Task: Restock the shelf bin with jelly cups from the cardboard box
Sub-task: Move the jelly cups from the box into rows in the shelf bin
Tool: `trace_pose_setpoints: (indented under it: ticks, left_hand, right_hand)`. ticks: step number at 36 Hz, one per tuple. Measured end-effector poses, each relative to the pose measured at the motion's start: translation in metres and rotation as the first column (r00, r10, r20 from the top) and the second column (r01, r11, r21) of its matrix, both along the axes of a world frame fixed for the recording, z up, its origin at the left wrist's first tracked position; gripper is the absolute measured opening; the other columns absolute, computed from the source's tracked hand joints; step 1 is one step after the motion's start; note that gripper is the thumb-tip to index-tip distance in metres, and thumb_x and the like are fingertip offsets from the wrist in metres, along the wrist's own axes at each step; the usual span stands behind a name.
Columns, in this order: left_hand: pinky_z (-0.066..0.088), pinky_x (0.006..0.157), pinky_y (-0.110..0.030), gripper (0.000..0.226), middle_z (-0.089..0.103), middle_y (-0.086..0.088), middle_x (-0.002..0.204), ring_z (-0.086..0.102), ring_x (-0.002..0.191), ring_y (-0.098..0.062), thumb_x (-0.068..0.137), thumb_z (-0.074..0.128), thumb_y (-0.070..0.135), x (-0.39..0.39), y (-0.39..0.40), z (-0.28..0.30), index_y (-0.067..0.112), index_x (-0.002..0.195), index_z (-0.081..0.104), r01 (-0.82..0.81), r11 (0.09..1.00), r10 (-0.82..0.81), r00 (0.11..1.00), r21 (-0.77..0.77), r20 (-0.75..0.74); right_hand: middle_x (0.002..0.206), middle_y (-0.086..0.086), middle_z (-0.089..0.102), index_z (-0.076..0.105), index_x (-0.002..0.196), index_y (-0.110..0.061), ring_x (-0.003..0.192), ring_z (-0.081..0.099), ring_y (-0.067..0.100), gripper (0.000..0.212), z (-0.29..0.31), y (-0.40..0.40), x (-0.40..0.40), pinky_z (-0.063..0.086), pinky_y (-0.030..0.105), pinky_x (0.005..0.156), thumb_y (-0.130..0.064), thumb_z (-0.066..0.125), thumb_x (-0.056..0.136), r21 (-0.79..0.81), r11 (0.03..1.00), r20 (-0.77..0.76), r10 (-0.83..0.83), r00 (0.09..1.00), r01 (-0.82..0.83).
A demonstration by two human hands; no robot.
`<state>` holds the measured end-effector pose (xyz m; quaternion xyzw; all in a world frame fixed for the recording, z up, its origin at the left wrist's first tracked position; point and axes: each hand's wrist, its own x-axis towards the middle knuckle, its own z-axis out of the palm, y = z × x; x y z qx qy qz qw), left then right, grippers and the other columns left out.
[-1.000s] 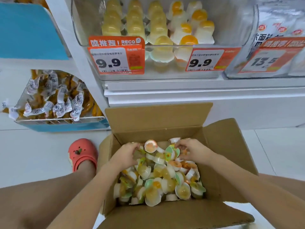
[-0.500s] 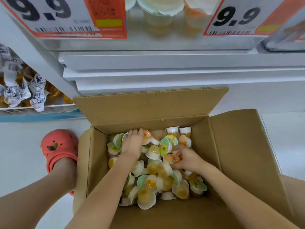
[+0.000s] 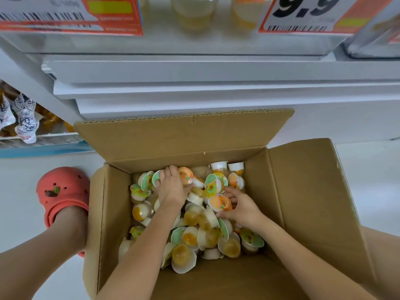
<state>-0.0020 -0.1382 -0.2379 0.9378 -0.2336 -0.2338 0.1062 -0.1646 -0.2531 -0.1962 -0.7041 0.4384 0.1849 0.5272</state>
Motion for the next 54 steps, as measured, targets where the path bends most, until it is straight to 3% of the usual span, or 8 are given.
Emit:
trace_pose_setpoints:
  ticks: [13, 19, 25, 30, 36, 40, 44, 54]
  left_hand:
    - [0.036, 0.091, -0.034, 0.061, 0.057, -0.007, 0.108, 0.042, 0.102, -0.028, 0.061, 0.076, 0.028, 0.002, 0.025, 0.011, 0.010, 0.116, 0.058, 0.102, 0.966, -0.085, 0.993, -0.236, 0.083]
    - [0.043, 0.078, -0.027, 0.061, 0.033, 0.002, 0.106, 0.052, 0.092, -0.019, 0.065, 0.075, 0.020, 0.000, 0.013, 0.085, 0.017, 0.121, 0.052, 0.082, 0.900, -0.148, 0.981, -0.429, -0.122]
    - [0.039, 0.081, -0.015, 0.074, 0.055, 0.002, 0.111, 0.056, 0.101, -0.015, 0.062, 0.083, 0.012, 0.016, -0.002, 0.182, 0.017, 0.128, 0.050, 0.142, 0.816, -0.320, 0.918, -0.561, -0.233]
    - [0.046, 0.094, -0.030, 0.066, 0.063, 0.005, 0.108, 0.060, 0.104, -0.011, 0.059, 0.089, 0.013, 0.027, 0.004, 0.275, 0.022, 0.114, 0.054, 0.072, 0.765, -0.363, 0.869, -0.640, -0.336]
    - [0.048, 0.079, -0.013, 0.039, 0.061, 0.008, 0.103, 0.058, 0.096, -0.003, 0.066, 0.082, 0.015, 0.013, 0.022, 0.355, 0.031, 0.094, 0.059, -0.077, 0.712, -0.337, 0.835, -0.698, -0.435]
    - [0.059, 0.076, -0.040, 0.034, 0.065, -0.005, 0.096, 0.067, 0.086, -0.016, 0.066, 0.073, 0.013, -0.005, 0.026, 0.375, 0.013, 0.098, 0.062, -0.367, 0.638, -0.358, 0.637, -0.677, -0.683]
    - [0.059, 0.063, -0.030, 0.043, 0.071, -0.007, 0.088, 0.071, 0.077, -0.019, 0.059, 0.071, 0.012, -0.011, 0.023, 0.377, 0.004, 0.100, 0.061, -0.537, 0.540, -0.361, 0.547, -0.647, -0.755]
    - [0.059, 0.075, -0.031, 0.050, 0.071, -0.016, 0.102, 0.070, 0.089, -0.022, 0.062, 0.071, 0.011, -0.007, 0.019, 0.379, 0.000, 0.110, 0.063, -0.568, 0.584, -0.351, 0.468, -0.580, -0.811]
  right_hand:
    - [0.105, -0.006, 0.061, 0.055, 0.102, -0.023, 0.097, 0.060, 0.010, 0.054, 0.024, -0.006, -0.006, 0.052, 0.030, 0.083, -0.017, 0.087, 0.060, -0.082, 0.997, 0.087, 0.000, 0.996, 0.007]
    - [0.103, 0.001, 0.060, 0.043, 0.103, -0.013, 0.090, 0.060, 0.013, 0.058, 0.066, -0.009, 0.010, 0.051, 0.034, 0.077, -0.015, 0.085, 0.064, -0.100, 0.994, 0.142, 0.050, 0.989, -0.036]
    - [0.098, -0.004, 0.064, 0.045, 0.102, -0.019, 0.087, 0.062, 0.013, 0.058, 0.153, -0.022, 0.028, 0.050, 0.024, 0.069, -0.024, 0.087, 0.063, -0.261, 0.956, 0.264, 0.205, 0.942, -0.135]
    - [0.100, -0.018, 0.058, 0.046, 0.105, -0.031, 0.093, 0.054, -0.009, 0.061, 0.245, -0.030, 0.035, 0.044, 0.009, 0.072, -0.031, 0.088, 0.061, -0.422, 0.892, 0.384, 0.337, 0.859, -0.162]
    - [0.106, -0.019, 0.057, 0.054, 0.110, -0.032, 0.103, 0.050, -0.006, 0.068, 0.318, -0.021, 0.036, 0.043, 0.011, 0.084, -0.031, 0.090, 0.052, -0.571, 0.810, 0.513, 0.478, 0.713, -0.132]
    - [0.107, -0.012, 0.058, 0.058, 0.112, -0.033, 0.103, 0.052, -0.004, 0.067, 0.332, -0.012, 0.037, 0.042, 0.008, 0.082, -0.027, 0.090, 0.054, -0.563, 0.817, 0.579, 0.499, 0.645, -0.126]
    - [0.109, -0.013, 0.059, 0.056, 0.112, -0.042, 0.103, 0.054, -0.001, 0.064, 0.334, -0.009, 0.040, 0.043, 0.010, 0.083, -0.038, 0.083, 0.055, -0.532, 0.838, 0.612, 0.480, 0.629, -0.123]
    - [0.115, -0.016, 0.063, 0.059, 0.121, -0.028, 0.110, 0.058, 0.008, 0.068, 0.333, -0.009, 0.042, 0.049, 0.037, 0.093, -0.037, 0.086, 0.059, -0.501, 0.859, 0.627, 0.443, 0.641, -0.104]
